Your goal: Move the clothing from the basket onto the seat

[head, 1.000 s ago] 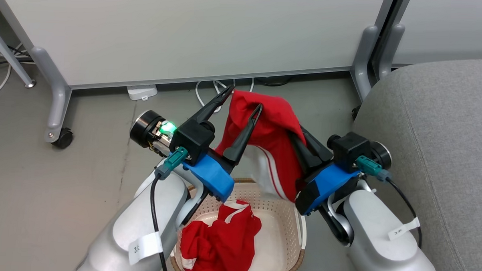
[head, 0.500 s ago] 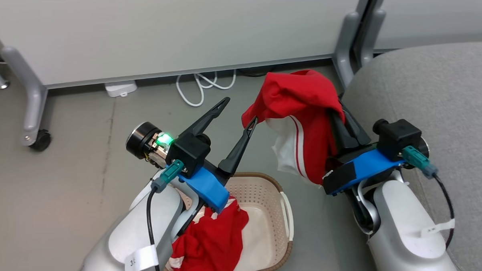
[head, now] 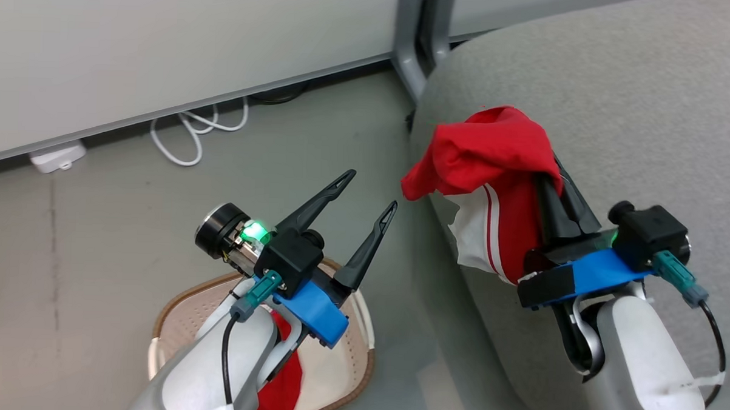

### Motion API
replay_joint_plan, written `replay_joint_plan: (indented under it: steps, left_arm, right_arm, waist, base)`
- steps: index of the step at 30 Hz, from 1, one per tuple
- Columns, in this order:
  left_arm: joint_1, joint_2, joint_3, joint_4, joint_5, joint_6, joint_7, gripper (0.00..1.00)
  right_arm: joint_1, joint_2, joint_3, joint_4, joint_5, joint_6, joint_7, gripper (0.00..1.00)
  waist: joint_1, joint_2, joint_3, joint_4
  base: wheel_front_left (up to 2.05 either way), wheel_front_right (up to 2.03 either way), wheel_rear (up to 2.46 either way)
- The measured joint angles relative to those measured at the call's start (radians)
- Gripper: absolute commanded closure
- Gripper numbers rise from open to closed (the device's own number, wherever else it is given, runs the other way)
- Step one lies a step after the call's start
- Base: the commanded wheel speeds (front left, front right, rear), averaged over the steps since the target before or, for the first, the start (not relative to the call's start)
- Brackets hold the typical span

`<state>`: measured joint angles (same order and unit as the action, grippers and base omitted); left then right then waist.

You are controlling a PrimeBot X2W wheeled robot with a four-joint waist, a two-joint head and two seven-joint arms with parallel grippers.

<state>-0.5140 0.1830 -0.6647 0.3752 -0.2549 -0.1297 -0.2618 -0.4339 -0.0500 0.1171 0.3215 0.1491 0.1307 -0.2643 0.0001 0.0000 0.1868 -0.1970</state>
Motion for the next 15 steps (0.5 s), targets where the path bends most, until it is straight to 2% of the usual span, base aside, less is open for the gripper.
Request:
replay_joint_plan:
  steps: [8,15]
  left_arm:
    - [0.011,-0.004,-0.016,-0.019,0.001,0.000,0.000,0.00]
    - [0.021,-0.005,-0.024,-0.022,0.001,0.000,0.000,0.00]
  right_arm:
    - [0.085,0.000,-0.066,-0.080,0.013,0.000,0.000,1.00]
    - [0.162,0.000,-0.084,-0.123,0.022,0.000,0.000,1.00]
  waist:
    - [0.0000,0.0000,0.015,-0.094]
    - [0.0000,0.0000,0.011,-0.140]
  base:
    - [0.00,0.00,0.00]
    - [0.00,0.00,0.00]
